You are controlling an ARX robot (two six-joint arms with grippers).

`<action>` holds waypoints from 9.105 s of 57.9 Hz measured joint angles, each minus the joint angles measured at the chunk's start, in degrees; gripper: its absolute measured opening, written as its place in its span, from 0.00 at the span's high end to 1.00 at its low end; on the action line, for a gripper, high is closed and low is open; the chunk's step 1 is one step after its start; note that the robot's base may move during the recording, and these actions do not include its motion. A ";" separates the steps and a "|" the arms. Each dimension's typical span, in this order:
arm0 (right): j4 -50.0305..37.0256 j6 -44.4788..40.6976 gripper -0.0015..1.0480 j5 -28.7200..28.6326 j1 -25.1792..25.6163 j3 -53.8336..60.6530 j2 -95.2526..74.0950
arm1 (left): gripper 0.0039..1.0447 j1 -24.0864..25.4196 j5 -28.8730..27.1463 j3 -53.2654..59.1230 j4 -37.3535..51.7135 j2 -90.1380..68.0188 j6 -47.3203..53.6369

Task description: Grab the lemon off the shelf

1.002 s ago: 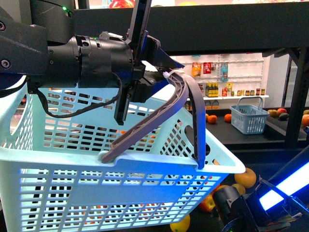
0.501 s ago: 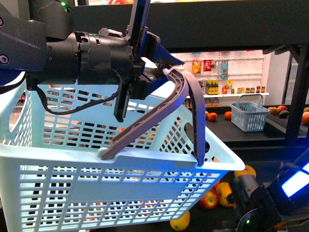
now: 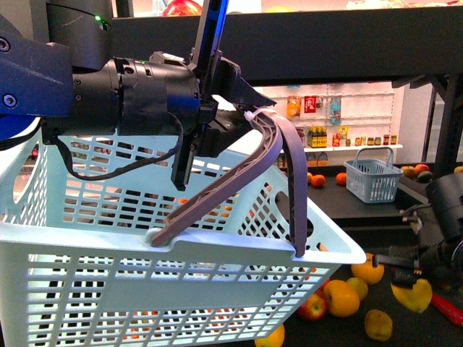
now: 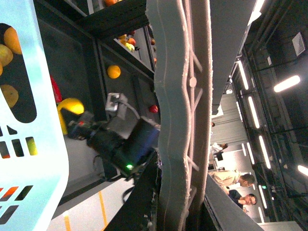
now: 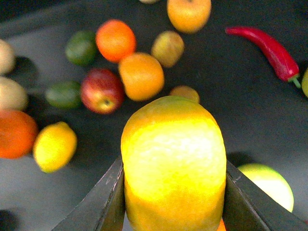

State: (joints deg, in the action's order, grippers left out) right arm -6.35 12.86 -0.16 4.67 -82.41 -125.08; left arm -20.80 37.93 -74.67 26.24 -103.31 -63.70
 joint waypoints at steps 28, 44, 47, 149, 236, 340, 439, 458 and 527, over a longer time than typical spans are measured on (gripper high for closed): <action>1.60 10.56 0.57 -15.43 -9.38 2.21 22.03 | 0.89 0.00 0.00 0.02 0.00 0.00 0.00; 0.85 11.56 0.57 -15.08 -14.10 5.44 21.86 | 0.89 0.00 0.00 0.02 0.00 0.00 0.02; 0.85 11.63 0.57 -15.06 -14.58 5.64 21.81 | 0.89 0.00 -0.02 0.00 0.00 0.00 0.02; -20.92 2.80 0.07 -14.86 3.61 24.37 15.91 | 0.89 0.00 -0.02 0.00 -0.02 -0.11 0.00; -2.95 4.28 0.07 -2.10 -17.68 -37.46 -44.00 | 0.89 0.00 -0.02 0.00 -0.02 -0.11 0.02; 19.52 -3.98 0.32 4.68 -19.45 -83.49 -68.78 | 0.89 0.00 -0.04 0.00 -0.02 -0.13 0.39; -15.28 -2.73 0.42 -19.91 0.44 3.32 10.95 | 0.89 0.00 -0.07 0.00 -0.02 -0.13 0.37; -15.85 10.03 0.42 -31.67 -4.22 11.52 25.11 | 0.89 0.00 -0.02 0.00 -0.02 -0.13 0.37; -16.04 11.02 0.07 -25.22 -14.58 14.43 18.43 | 0.90 0.00 -0.11 0.00 -0.04 -0.13 0.39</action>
State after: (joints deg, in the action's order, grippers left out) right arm -22.39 23.88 -25.39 -9.91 -67.99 -106.65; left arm -20.80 37.82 -74.67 26.20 -103.44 -63.31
